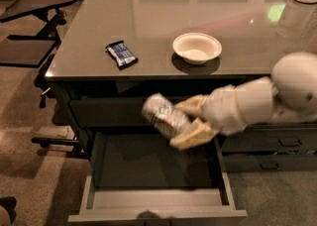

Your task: Place 7up can into middle drawer

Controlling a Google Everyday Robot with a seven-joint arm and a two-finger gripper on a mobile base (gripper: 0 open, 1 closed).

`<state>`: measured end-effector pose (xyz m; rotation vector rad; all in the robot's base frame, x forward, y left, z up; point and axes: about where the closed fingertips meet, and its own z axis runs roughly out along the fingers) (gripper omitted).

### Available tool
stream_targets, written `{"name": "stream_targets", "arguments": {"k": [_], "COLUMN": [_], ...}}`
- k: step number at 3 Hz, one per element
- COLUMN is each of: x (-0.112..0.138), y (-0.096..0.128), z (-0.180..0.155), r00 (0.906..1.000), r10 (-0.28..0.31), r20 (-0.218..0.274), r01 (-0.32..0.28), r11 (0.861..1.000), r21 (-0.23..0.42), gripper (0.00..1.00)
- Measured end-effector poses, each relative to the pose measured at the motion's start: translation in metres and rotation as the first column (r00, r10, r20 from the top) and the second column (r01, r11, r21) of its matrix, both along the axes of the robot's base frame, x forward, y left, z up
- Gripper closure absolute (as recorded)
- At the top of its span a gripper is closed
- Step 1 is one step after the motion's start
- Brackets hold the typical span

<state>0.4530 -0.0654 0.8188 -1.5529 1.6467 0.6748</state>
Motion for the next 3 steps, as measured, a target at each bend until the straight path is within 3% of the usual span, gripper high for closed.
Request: {"name": "stream_targets", "arguments": {"k": [1, 2, 3], "x": [-0.021, -0.040, -0.029], "y": [0.035, 0.068, 0.077], "z": [-0.092, -0.184, -0.194], "r00": [0.9913, 0.9580, 0.9560], "r10": [-0.014, -0.060, -0.109], "r20": [-0.131, -0.280, -0.273], "r01": [0.020, 0.058, 0.106], "r11": [0.999, 0.998, 0.994], "r21": [0.038, -0.014, -0.025], "gripper": [1.00, 1.00, 1.00]}}
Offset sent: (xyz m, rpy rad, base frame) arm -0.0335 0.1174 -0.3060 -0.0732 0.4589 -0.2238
